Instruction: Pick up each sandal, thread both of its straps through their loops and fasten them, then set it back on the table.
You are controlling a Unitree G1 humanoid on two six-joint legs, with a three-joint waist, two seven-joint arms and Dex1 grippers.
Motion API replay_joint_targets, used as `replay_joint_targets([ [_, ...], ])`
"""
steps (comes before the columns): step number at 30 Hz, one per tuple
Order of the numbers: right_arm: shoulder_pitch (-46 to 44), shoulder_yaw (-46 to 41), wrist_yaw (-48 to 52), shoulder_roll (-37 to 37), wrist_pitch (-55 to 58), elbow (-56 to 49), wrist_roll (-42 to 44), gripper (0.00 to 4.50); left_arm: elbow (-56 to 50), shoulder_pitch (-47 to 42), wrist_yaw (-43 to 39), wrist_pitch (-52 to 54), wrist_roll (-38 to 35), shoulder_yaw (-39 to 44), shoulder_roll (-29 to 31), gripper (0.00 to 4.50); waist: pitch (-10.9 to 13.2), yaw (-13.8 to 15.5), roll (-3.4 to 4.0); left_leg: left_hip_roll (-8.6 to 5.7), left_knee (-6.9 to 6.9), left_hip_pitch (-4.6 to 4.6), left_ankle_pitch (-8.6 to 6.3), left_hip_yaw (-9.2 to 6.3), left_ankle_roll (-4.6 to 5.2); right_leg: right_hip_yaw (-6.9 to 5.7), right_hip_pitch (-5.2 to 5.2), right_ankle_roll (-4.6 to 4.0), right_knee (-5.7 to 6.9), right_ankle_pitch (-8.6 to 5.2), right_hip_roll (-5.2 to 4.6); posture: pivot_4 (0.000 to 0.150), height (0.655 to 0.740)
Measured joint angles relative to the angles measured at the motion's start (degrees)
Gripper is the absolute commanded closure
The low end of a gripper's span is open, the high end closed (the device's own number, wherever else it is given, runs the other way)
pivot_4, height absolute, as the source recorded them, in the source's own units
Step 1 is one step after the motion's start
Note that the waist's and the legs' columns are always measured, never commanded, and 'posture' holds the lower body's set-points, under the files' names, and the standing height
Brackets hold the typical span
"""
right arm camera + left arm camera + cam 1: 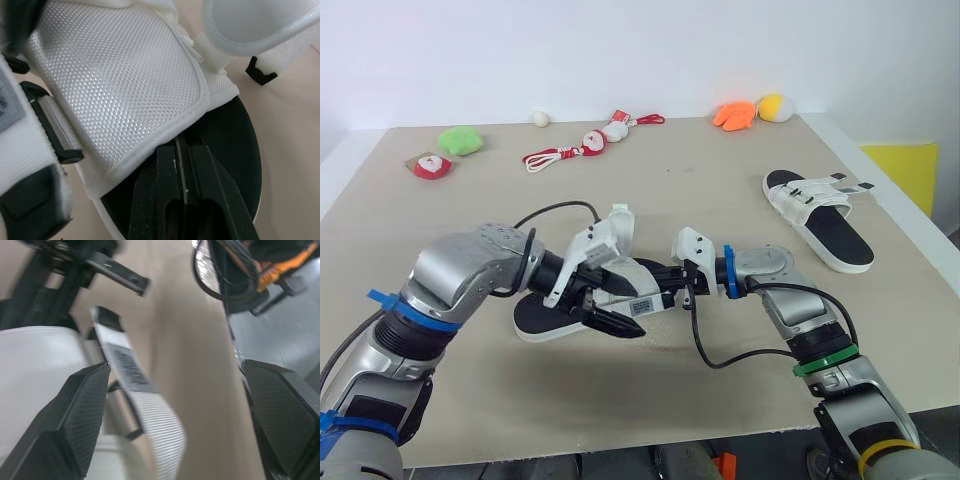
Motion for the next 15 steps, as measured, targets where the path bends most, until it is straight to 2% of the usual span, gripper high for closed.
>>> replay_joint_targets([
  [11, 0.04, -0.04, -0.3, 0.18, 0.14, -0.04, 0.0, 4.5, -4.16, 2.04, -6.1, -5.98, 2.04, -2.29, 5.6, 0.03, 0.0, 0.0, 0.0, 0.01, -0.01, 0.01, 0.0, 0.01, 0.0, 0.01, 0.0, -0.28, 0.0, -0.15, 0.0, 0.15, 0.74],
  [15, 0.04, -0.04, -0.53, 0.25, 0.2, -0.01, -0.01, 4.5, -3.33, 2.12, -5.71, -7.81, 2.6, -2.01, 4.43, 0.03, 0.0, 0.01, 0.0, 0.01, 0.02, 0.01, 0.0, 0.01, 0.0, 0.01, 0.01, -0.28, 0.0, -0.15, 0.0, 0.15, 0.74],
])
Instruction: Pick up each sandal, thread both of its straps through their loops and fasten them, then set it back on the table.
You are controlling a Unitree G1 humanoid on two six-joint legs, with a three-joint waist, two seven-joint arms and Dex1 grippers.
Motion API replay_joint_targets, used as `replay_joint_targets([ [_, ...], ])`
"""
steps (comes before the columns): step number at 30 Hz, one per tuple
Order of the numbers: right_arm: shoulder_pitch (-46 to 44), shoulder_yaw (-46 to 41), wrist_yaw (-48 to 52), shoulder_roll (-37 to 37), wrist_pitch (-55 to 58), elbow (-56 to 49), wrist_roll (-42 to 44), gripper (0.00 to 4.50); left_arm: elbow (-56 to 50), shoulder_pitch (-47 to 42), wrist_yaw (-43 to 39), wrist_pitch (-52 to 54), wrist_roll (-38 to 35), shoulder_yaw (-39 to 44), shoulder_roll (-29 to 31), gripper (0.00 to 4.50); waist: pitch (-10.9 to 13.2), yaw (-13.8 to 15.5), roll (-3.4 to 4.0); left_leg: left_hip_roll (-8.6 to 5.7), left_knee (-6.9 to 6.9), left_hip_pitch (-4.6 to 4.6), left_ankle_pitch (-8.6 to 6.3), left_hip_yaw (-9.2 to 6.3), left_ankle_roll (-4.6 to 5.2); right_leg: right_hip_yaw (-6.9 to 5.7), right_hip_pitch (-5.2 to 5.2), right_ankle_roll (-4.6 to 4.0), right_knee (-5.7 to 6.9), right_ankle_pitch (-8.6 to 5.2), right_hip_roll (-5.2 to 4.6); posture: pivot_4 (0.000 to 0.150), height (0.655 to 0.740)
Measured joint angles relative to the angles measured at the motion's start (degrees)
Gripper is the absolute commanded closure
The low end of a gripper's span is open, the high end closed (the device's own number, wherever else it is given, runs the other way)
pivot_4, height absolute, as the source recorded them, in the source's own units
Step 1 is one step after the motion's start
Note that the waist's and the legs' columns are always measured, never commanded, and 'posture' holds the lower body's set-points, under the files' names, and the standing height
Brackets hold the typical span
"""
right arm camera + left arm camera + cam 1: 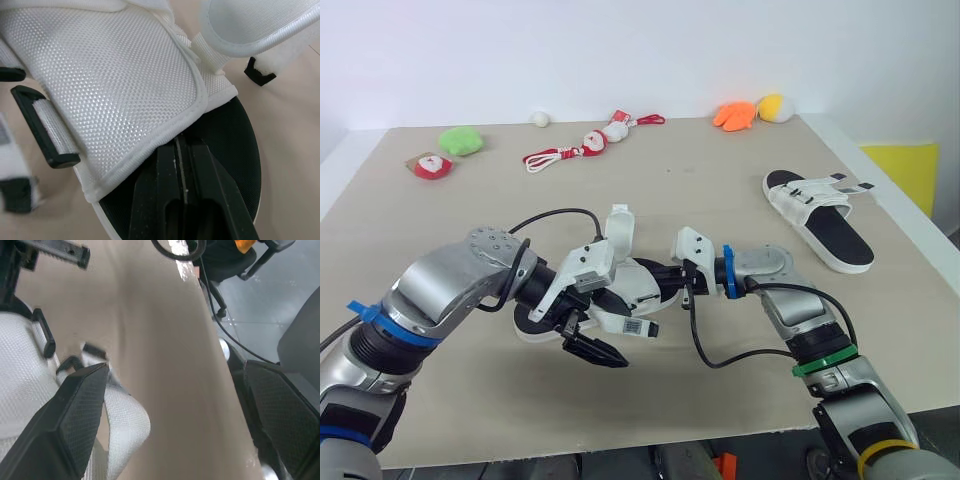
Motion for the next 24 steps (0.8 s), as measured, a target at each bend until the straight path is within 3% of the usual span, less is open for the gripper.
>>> replay_joint_targets([
  [10, 0.0, 0.01, -0.07, 0.09, 0.11, -0.02, 0.01, 4.5, 1.61, 2.76, 1.29, -10.34, 9.27, -0.36, 3.02, 0.03, 0.0, -0.01, 0.0, 0.01, -0.02, 0.02, 0.0, 0.0, 0.0, 0.0, -0.01, 0.01, 0.01, 0.01, 0.01, 0.15, 0.74],
  [15, -0.07, 0.04, -0.14, 0.31, 0.09, -0.02, 0.01, 4.5, -0.79, 5.46, -0.85, -11.06, 9.29, 0.16, 5.76, 0.03, 0.0, -0.03, 0.0, 0.01, -0.02, 0.0, 0.0, 0.01, 0.0, 0.01, -0.01, -0.03, 0.01, -0.02, 0.0, 0.15, 0.74],
  [17, -0.06, 0.0, 0.06, 0.21, 0.07, 0.0, 0.03, 4.5, -4.0, 9.0, -3.33, -13.08, 9.87, 0.31, 9.68, 0.03, 0.0, 0.04, 0.01, 0.02, -0.08, 0.01, -0.03, 0.0, 0.05, -0.01, -0.02, -0.04, 0.02, -0.02, 0.01, 0.15, 0.74],
  [24, -0.3, -0.03, 0.17, 0.4, 0.08, 0.47, 0.0, 4.5, -6.32, 10.68, -4.44, -15.48, 8.4, 3.58, 9.3, 0.03, 0.01, 0.16, 0.0, 0.01, -0.02, -0.01, -0.03, 0.02, 0.05, 0.0, -0.02, -0.14, 0.02, -0.08, 0.0, 0.15, 0.74],
])
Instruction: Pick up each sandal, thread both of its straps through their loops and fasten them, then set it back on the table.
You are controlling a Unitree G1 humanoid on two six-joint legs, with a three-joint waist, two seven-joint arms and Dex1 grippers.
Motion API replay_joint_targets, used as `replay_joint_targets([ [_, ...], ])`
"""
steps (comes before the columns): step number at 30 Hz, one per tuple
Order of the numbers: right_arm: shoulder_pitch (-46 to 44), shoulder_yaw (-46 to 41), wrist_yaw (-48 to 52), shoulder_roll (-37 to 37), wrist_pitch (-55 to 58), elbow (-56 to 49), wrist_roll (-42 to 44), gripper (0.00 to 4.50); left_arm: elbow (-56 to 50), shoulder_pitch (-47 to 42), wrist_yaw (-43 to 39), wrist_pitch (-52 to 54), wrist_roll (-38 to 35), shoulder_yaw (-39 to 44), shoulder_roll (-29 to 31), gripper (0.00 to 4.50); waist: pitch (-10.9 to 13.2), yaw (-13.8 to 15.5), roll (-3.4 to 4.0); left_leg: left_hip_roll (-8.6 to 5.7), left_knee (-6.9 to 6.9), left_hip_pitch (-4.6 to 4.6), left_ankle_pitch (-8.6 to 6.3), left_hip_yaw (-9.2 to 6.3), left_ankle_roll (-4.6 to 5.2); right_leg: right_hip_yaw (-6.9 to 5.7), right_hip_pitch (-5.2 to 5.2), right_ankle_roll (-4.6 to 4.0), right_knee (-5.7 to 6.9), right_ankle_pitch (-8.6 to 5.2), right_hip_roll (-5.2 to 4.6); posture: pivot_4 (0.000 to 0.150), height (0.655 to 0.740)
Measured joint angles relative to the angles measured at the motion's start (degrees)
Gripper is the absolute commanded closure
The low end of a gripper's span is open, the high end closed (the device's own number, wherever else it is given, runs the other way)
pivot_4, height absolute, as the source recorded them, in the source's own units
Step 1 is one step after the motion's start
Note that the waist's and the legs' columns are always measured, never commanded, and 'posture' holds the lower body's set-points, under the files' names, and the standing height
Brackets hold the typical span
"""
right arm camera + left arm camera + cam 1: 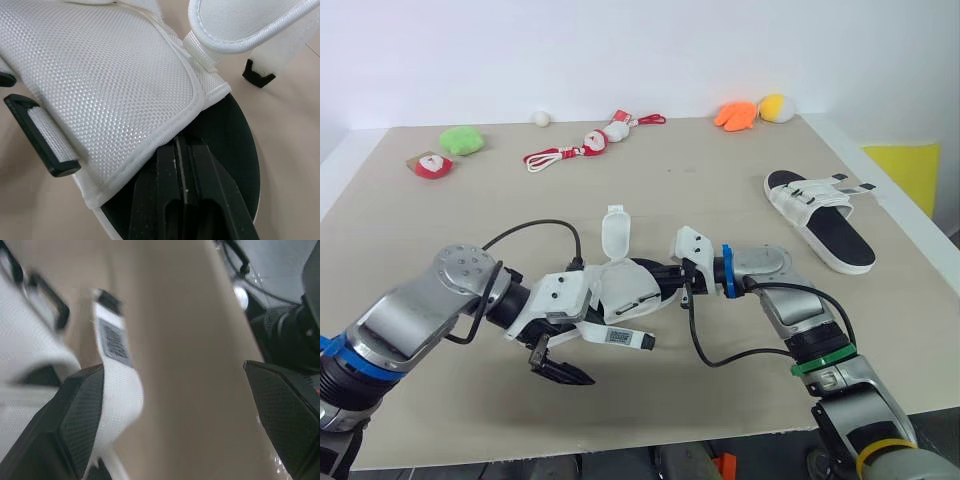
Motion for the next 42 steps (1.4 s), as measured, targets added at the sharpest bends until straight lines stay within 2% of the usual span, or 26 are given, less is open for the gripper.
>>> replay_joint_targets([
  [3, -0.04, 0.0, 0.09, 0.09, 0.0, 0.04, 0.0, 4.5, -0.1, 0.7, -0.19, -0.99, 0.81, 0.5, 0.87, 0.03, 0.0, -0.08, 0.0, 0.0, -0.01, 0.0, 0.0, 0.0, 0.0, 0.0, 0.0, 0.01, 0.0, 0.0, 0.0, 0.15, 0.74],
  [8, -0.07, 0.01, 0.19, 0.15, -0.02, 0.06, -0.01, 4.5, -0.36, 4.62, -0.25, -5.11, 6.21, -0.83, 3.88, 0.03, 0.0, -0.12, 0.0, 0.01, -0.02, 0.0, -0.01, 0.0, 0.01, 0.0, -0.01, 0.01, 0.0, 0.0, 0.01, 0.15, 0.74],
  [13, -0.1, 0.02, 0.31, 0.14, -0.02, 0.1, -0.05, 4.5, -3.25, 8.76, -2.86, -7.35, 7.38, -1.34, 7.64, 0.03, 0.0, -0.13, 0.0, 0.02, -0.02, 0.0, -0.01, 0.0, 0.01, 0.0, -0.01, -0.05, 0.0, -0.03, 0.0, 0.15, 0.74],
  [17, -0.11, 0.02, 0.3, 0.16, -0.07, 0.21, -0.05, 4.5, -3.51, 9.57, -3.8, -9.25, 8.36, -1.32, 8.33, 0.03, 0.0, -0.11, 0.0, 0.01, -0.01, 0.0, -0.01, 0.01, 0.01, 0.0, 0.0, -0.06, 0.01, -0.03, 0.0, 0.15, 0.74],
  [20, -0.22, 0.02, 0.32, 0.2, -0.31, 0.51, -0.04, 4.5, -3.45, 9.57, -3.64, -10.33, 8.55, -1.04, 8.09, 0.03, 0.0, -0.12, 0.0, 0.02, -0.01, 0.0, -0.01, 0.01, 0.01, 0.0, -0.01, -0.06, 0.01, -0.03, 0.0, 0.15, 0.74],
  [26, -0.35, 0.03, 0.24, 0.41, -0.34, 0.79, -0.05, 4.5, -1.55, 8.75, -0.82, -13.8, 8.3, 1.86, 2.63, 0.03, 0.0, -0.15, 0.0, 0.04, 0.01, 0.02, -0.01, 0.01, 0.02, 0.0, 0.0, -0.05, 0.04, 0.0, 0.02, 0.15, 0.74],
  [29, -0.35, 0.03, 0.2, 0.43, -0.34, 0.77, -0.04, 4.5, -0.75, 9.01, 0.2, -10.36, 3.99, 5.79, 1.92, 0.03, 0.0, -0.16, 0.0, 0.05, 0.01, 0.02, -0.01, 0.01, 0.02, 0.0, -0.01, -0.05, 0.05, 0.01, 0.03, 0.15, 0.74],
  [31, -0.22, 0.02, 0.14, 0.41, -0.3, 0.57, -0.03, 4.5, -0.36, 9.43, 1.49, -2.96, -4.43, 11.98, 1.5, 0.03, 0.01, -0.17, 0.0, 0.06, 0.01, 0.02, -0.01, 0.01, 0.02, -0.01, -0.02, -0.02, 0.07, 0.02, 0.03, 0.15, 0.74],
  [35, 0.07, -0.01, 0.12, 0.37, -0.23, 0.16, 0.0, 4.5, 0.59, 12.12, 3.6, 8.87, -16.41, 21.68, 2.53, 0.03, 0.01, -0.22, 0.0, 0.06, 0.0, 0.03, -0.03, 0.0, 0.06, -0.03, -0.01, 0.03, 0.07, 0.03, 0.03, 0.15, 0.74],
  [36, 0.08, -0.01, 0.11, 0.37, -0.22, 0.15, 0.0, 4.5, 0.62, 12.22, 3.67, 9.11, -16.63, 21.84, 2.57, 0.03, 0.01, -0.22, 0.0, 0.06, 0.0, 0.03, -0.03, -0.01, 0.06, -0.04, -0.01, 0.03, 0.07, 0.03, 0.03, 0.15, 0.74],
  [42, 0.19, -0.03, 0.1, 0.46, 0.04, -0.04, 0.02, 4.5, 2.83, 19.77, 11.07, 31.1, -32.19, 29.91, 4.79, 0.03, 0.01, -0.26, 0.0, 0.08, 0.0, 0.05, -0.08, -0.02, 0.13, -0.07, -0.01, 0.04, 0.1, 0.03, 0.03, 0.15, 0.74],
])
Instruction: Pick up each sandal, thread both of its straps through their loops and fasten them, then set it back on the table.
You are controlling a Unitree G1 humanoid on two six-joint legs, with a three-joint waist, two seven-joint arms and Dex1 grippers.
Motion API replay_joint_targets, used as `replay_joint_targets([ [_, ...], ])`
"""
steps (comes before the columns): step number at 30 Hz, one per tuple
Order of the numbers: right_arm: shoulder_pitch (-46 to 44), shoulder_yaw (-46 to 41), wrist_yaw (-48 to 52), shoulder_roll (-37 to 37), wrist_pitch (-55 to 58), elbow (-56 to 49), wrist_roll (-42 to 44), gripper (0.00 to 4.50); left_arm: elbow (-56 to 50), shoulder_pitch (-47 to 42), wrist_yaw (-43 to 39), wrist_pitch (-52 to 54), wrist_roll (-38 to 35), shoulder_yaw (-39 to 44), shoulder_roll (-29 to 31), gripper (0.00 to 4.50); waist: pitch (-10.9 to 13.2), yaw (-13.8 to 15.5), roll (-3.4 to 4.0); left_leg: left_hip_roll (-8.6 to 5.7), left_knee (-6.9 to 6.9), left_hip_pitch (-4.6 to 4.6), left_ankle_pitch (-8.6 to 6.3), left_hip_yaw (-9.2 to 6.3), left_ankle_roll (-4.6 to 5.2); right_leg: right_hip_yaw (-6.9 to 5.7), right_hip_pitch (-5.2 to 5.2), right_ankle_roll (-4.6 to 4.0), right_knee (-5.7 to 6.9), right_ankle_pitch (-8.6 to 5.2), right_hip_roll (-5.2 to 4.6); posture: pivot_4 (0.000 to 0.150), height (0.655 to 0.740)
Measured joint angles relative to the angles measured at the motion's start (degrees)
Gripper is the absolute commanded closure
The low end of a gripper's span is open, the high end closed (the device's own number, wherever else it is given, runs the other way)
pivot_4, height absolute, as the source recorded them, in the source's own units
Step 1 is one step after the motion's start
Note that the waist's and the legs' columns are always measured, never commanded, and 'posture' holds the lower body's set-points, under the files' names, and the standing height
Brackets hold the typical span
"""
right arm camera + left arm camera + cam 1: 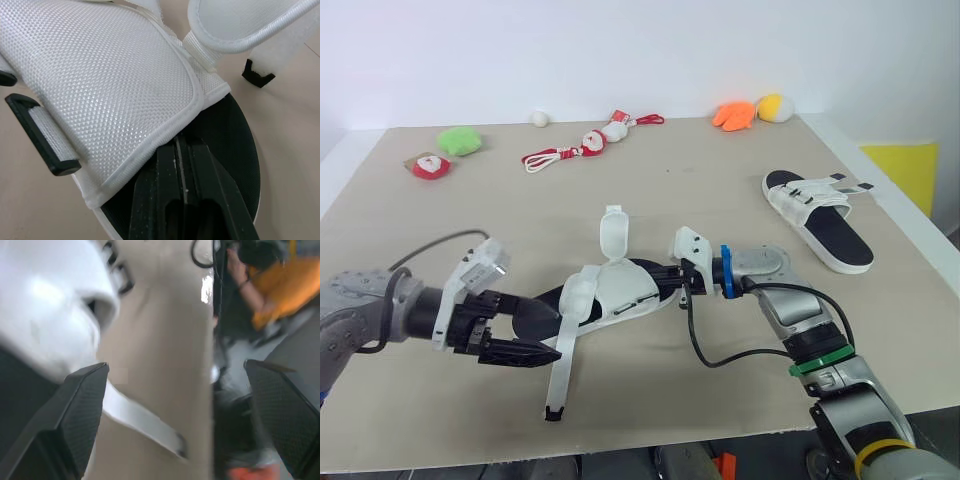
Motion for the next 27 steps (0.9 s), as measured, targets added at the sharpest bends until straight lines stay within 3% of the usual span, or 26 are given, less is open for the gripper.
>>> replay_joint_targets([
  [3, 0.0, -0.01, 0.02, 0.03, 0.01, -0.01, -0.02, 4.5, -0.2, 3.45, 4.32, 6.66, -6.01, 2.01, -0.36, 0.03, 0.0, 0.02, 0.0, 0.0, 0.0, 0.0, 0.0, -0.01, 0.0, -0.02, 0.0, -0.05, 0.0, -0.03, 0.0, 0.15, 0.74],
  [8, -0.01, 0.02, 0.01, 0.31, 0.03, 0.05, -0.05, 4.5, -2.97, 8.71, 10.52, 9.48, -8.39, 2.54, -1.37, 0.03, 0.0, 0.0, 0.0, 0.02, -0.03, 0.04, -0.01, 0.0, -0.02, -0.02, 0.0, -0.16, 0.0, -0.08, 0.0, 0.15, 0.74],
  [22, -0.1, 0.28, 0.39, 0.47, 0.34, 0.08, -0.09, 4.5, -4.15, 11.69, 19.49, 7.1, -5.86, -2.43, -8.39, 0.03, -0.1, 0.11, 0.13, -0.03, -0.01, 0.11, -0.03, 0.04, -0.05, 0.01, 0.08, -0.26, 0.0, -0.12, -0.03, 0.15, 0.74],
  [23, -0.1, 0.31, 0.41, 0.45, 0.37, 0.1, -0.1, 4.5, -3.93, 11.21, 20.45, 6.68, -5.74, -2.86, -10.07, 0.53, -0.13, 0.17, 0.18, -0.07, 0.02, 0.13, -0.02, 0.05, -0.05, 0.02, 0.1, -0.26, 0.0, -0.1, -0.06, 0.15, 0.74],
  [24, -0.13, 0.36, 0.41, 0.5, 0.37, 0.1, -0.1, 4.5, -3.65, 10.98, 21.0, 6.34, -5.54, -3.27, -10.92, 0.62, -0.13, 0.2, 0.19, -0.09, 0.04, 0.13, -0.02, 0.05, -0.05, 0.02, 0.11, -0.26, 0.0, -0.1, -0.08, 0.15, 0.74],
  [25, -0.12, 0.43, 0.42, 0.55, 0.39, 0.1, -0.1, 4.5, -2.81, 10.09, 22.48, 6.04, -5.18, -3.98, -12.73, 1.22, -0.13, 0.23, 0.17, -0.09, 0.07, 0.13, -0.02, 0.05, -0.06, 0.02, 0.12, -0.22, 0.0, -0.07, -0.08, 0.15, 0.74],
  [27, -0.12, 0.51, 0.42, 0.72, 0.46, 0.09, -0.09, 4.5, -1.99, 9.01, 24.11, 5.55, -4.09, -5.11, -14.45, 1.94, -0.14, 0.24, 0.15, -0.08, 0.1, 0.12, -0.01, 0.05, -0.07, 0.02, 0.12, -0.21, 0.0, -0.03, -0.07, 0.15, 0.74],
])
